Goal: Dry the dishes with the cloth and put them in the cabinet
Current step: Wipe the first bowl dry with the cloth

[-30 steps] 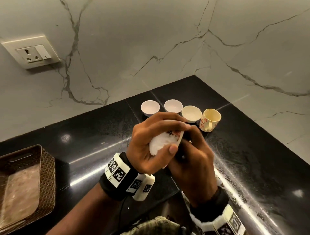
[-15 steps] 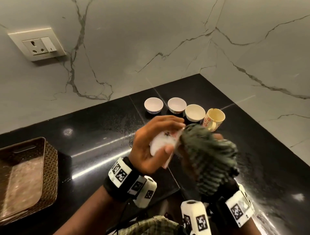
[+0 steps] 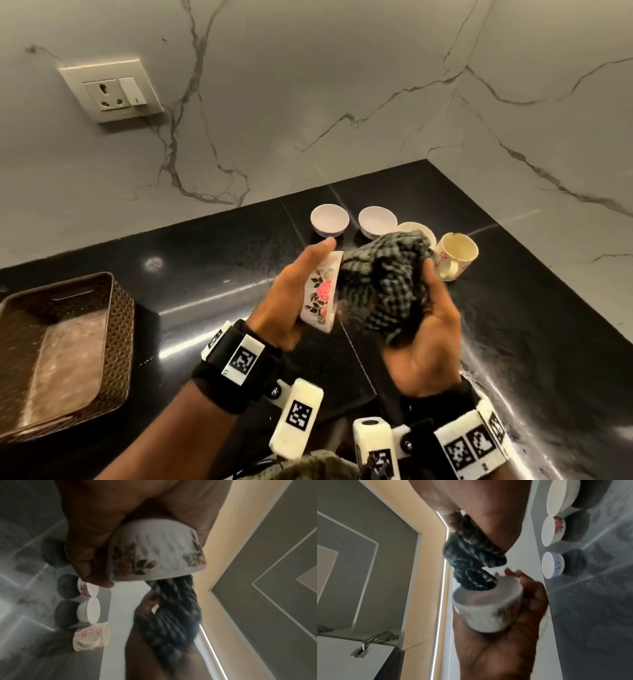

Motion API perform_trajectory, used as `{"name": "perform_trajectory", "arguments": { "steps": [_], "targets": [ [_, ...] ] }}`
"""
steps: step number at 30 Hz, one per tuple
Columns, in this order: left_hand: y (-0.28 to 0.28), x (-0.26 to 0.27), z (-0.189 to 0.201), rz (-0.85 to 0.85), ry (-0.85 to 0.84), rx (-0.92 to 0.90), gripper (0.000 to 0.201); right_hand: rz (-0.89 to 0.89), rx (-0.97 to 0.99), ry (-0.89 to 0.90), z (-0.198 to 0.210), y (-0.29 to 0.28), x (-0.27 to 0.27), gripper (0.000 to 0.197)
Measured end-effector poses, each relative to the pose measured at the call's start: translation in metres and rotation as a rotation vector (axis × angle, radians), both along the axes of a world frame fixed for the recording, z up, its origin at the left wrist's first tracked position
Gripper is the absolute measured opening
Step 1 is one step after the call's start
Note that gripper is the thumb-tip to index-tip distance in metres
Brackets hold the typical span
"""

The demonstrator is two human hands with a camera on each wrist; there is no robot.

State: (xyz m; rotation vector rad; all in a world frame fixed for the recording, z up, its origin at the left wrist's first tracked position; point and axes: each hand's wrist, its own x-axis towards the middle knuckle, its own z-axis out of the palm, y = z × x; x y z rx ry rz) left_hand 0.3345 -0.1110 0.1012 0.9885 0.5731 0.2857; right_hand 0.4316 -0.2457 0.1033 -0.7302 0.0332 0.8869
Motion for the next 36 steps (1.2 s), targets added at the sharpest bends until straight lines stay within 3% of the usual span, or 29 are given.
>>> {"name": "perform_trajectory", "arguments": {
  "steps": [5, 8, 10, 12, 15, 16, 18, 20, 22, 24, 26, 29, 31, 33, 36],
  "targets": [
    [0.012, -0.009, -0.005, 0.137, 0.023, -0.222, 0.062, -0.145, 0.053, -0.228, 0.007, -0.006, -0.003, 0.051],
    [0.010, -0.011, 0.001, 0.043, -0.016, -0.230, 0.051, -0.128, 0.058, -0.352, 0.011, -0.001, -0.014, 0.039],
    [0.008, -0.011, 0.002, 0.031, -0.020, -0.149, 0.046, -0.126, 0.027, -0.530, 0.009, 0.003, -0.018, 0.037],
    [0.007, -0.011, 0.001, 0.087, -0.041, -0.025, 0.050, -0.168, -0.064, -0.937, 0.007, 0.003, -0.018, 0.033],
    [0.008, -0.013, -0.006, 0.100, -0.124, 0.106, 0.046, -0.181, -0.237, -1.830, -0.009, 0.005, -0.012, 0.031],
    [0.007, -0.015, -0.006, 0.086, -0.143, 0.131, 0.040, -0.146, -0.256, -2.029, -0.014, 0.006, -0.011, 0.034],
    [0.004, -0.020, -0.004, 0.046, -0.174, 0.193, 0.030, -0.137, -0.281, -2.189, -0.021, 0.009, -0.012, 0.035],
    [0.001, -0.022, -0.006, 0.028, -0.215, 0.256, 0.026, -0.180, -0.278, -2.134, -0.022, 0.012, -0.010, 0.034],
    [-0.003, -0.021, -0.008, 0.057, -0.240, 0.345, 0.026, -0.228, -0.261, -1.954, -0.020, 0.017, -0.008, 0.033],
    [-0.007, -0.021, -0.011, 0.062, -0.249, 0.398, 0.025, -0.214, -0.234, -1.623, -0.013, 0.021, -0.005, 0.030],
    [-0.010, -0.023, -0.016, 0.060, -0.273, 0.432, 0.023, -0.165, -0.212, -1.179, -0.003, 0.025, -0.001, 0.026],
    [-0.012, -0.029, -0.022, 0.118, -0.354, 0.341, 0.026, -0.021, -0.221, -0.595, 0.007, 0.028, 0.012, 0.027],
    [-0.011, -0.028, -0.022, 0.151, -0.399, 0.282, 0.028, 0.126, -0.225, -0.328, 0.006, 0.027, 0.018, 0.035],
    [-0.008, -0.022, -0.018, 0.201, -0.372, 0.293, 0.028, 0.174, -0.198, -0.253, -0.002, 0.027, 0.016, 0.042],
    [-0.004, -0.011, -0.009, 0.317, -0.321, 0.227, 0.029, -0.017, -0.196, -0.373, -0.014, 0.029, 0.003, 0.038]
  ]
}}
